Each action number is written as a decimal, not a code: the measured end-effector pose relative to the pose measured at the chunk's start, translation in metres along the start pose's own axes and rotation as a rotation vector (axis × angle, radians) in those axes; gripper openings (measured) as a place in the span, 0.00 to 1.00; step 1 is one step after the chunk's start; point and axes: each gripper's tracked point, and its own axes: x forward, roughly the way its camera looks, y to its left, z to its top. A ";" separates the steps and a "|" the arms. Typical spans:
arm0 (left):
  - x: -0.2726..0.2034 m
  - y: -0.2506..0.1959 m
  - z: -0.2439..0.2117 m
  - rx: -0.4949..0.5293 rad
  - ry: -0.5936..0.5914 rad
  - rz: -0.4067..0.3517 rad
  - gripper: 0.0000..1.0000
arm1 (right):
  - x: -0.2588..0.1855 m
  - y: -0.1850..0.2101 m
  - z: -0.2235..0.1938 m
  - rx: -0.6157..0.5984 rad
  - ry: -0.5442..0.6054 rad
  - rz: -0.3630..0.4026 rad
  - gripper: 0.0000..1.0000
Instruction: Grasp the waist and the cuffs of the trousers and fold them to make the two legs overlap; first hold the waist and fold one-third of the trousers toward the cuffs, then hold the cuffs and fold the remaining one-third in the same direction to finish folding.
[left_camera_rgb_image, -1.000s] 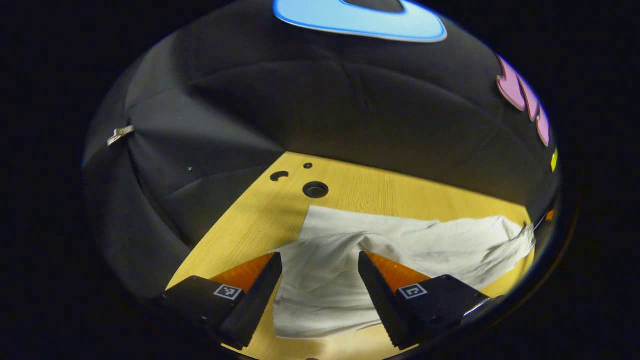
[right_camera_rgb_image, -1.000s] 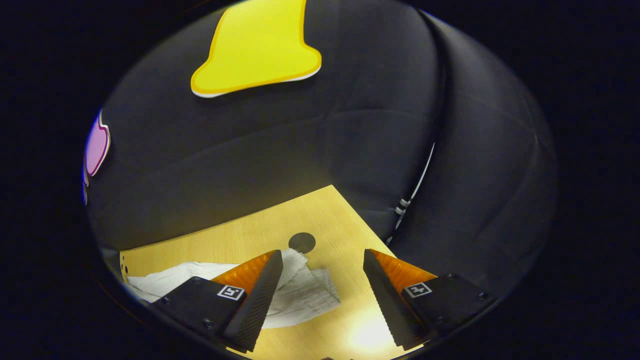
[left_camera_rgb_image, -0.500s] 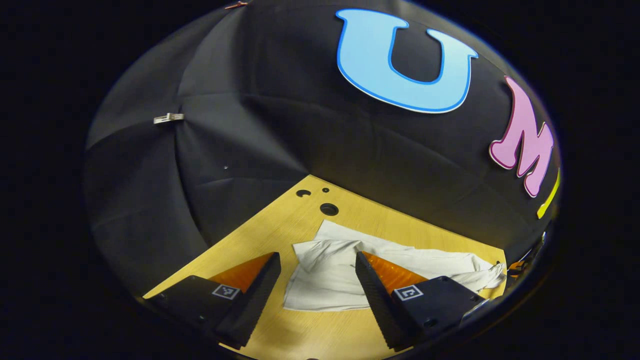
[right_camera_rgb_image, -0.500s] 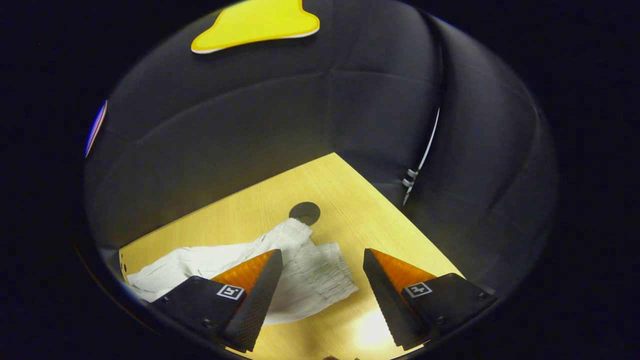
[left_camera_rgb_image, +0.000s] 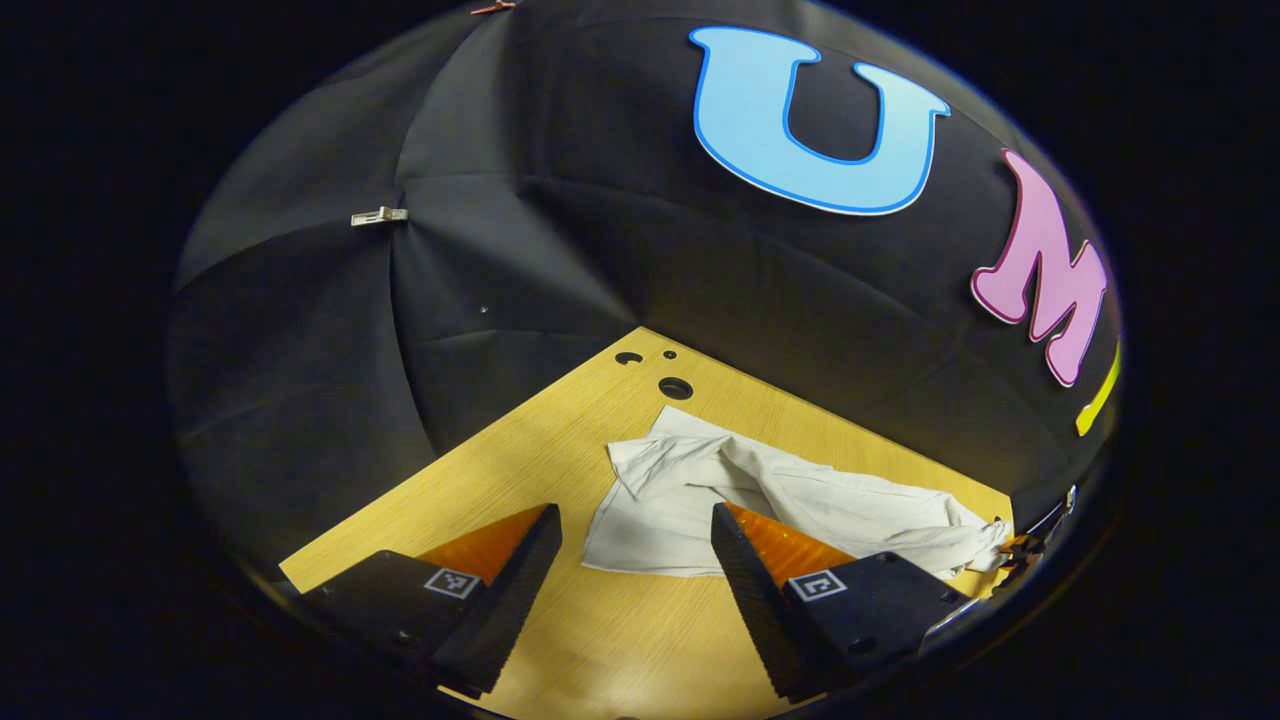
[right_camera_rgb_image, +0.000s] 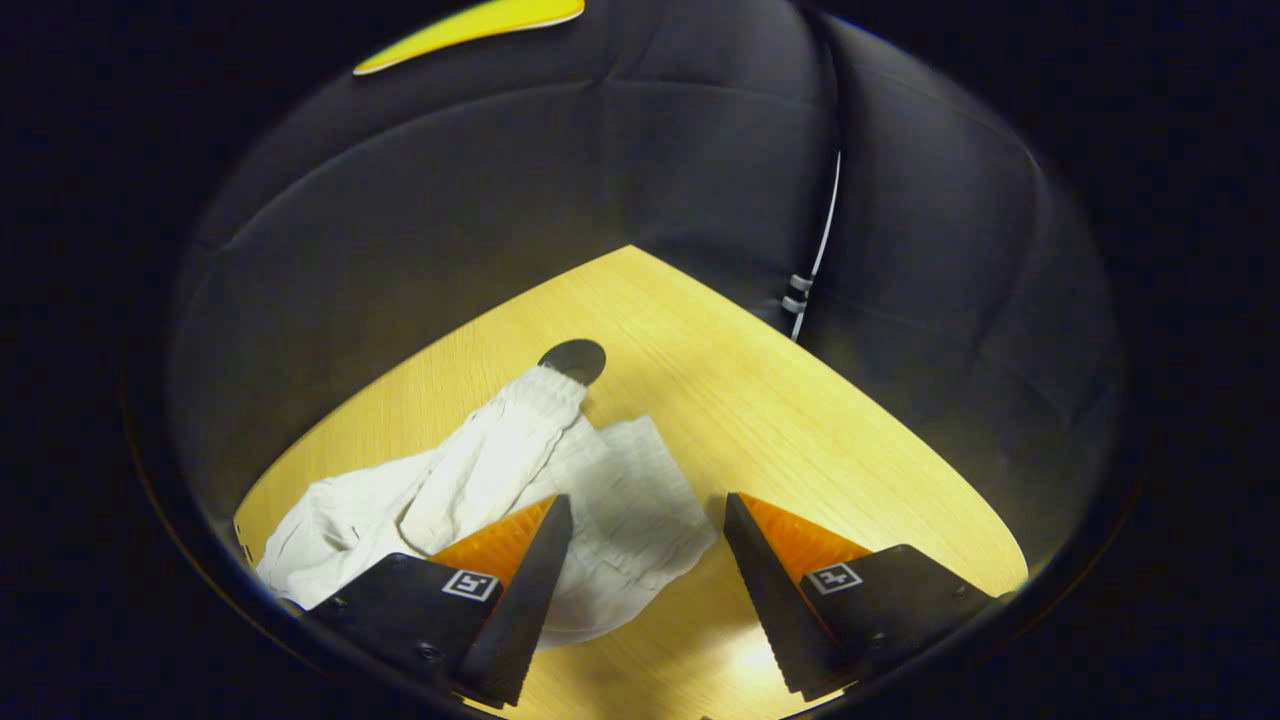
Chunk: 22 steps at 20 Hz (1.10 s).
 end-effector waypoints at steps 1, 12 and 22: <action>-0.001 -0.003 -0.003 0.001 0.000 -0.001 0.96 | 0.003 0.003 -0.003 -0.019 -0.003 -0.008 0.84; -0.006 -0.035 -0.030 0.052 0.056 -0.034 0.96 | -0.013 0.025 0.004 -0.109 -0.030 0.088 0.16; -0.005 -0.011 -0.028 -0.046 0.057 -0.068 0.96 | -0.109 0.072 0.081 -0.160 -0.224 0.136 0.16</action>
